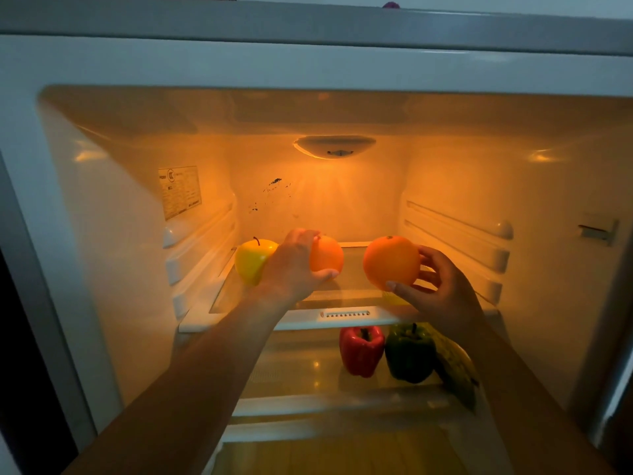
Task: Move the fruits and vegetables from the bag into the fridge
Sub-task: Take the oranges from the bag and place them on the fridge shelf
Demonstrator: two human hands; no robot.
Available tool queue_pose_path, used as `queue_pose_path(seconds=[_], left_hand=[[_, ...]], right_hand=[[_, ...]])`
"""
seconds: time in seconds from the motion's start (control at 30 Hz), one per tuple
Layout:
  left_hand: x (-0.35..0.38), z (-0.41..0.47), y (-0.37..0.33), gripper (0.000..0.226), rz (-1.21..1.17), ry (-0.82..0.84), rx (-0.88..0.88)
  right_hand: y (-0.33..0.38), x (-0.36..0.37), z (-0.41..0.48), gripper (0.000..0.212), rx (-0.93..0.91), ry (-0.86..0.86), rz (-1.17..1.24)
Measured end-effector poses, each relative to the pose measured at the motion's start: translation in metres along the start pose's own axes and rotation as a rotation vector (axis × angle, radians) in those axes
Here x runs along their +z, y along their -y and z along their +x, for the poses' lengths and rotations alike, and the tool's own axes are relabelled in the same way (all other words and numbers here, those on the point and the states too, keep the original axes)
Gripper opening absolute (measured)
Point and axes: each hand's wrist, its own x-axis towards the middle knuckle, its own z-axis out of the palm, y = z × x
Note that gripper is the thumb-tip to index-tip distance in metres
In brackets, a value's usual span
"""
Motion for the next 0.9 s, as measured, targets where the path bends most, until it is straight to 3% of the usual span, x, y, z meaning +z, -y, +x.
queue_pose_path(seconds=[0.17, 0.47, 0.6, 0.7, 0.77, 0.9], left_hand=[[-0.023, -0.015, -0.004, 0.063, -0.161, -0.096, 0.016], [-0.048, -0.056, 0.007, 0.058, -0.516, 0.073, -0.071], [-0.055, -0.072, 0.027, 0.061, -0.475, -0.038, -0.162], [-0.057, -0.082, 0.046, 0.068, -0.389, -0.119, -0.223], [-0.055, -0.084, 0.055, 0.071, -0.365, -0.122, -0.271], [-0.052, -0.082, 0.057, 0.076, -0.355, -0.124, -0.310]], right_hand=[[0.010, 0.014, -0.002, 0.073, -0.039, 0.028, 0.003], [0.044, 0.063, -0.004, 0.090, -0.146, 0.250, 0.131], [0.048, 0.070, 0.001, 0.083, -0.169, 0.241, 0.096], [0.043, 0.069, 0.013, 0.069, -0.186, 0.099, 0.119], [0.037, 0.070, 0.025, 0.062, -0.181, 0.025, 0.013], [0.034, 0.081, 0.046, 0.073, -0.180, 0.079, -0.211]])
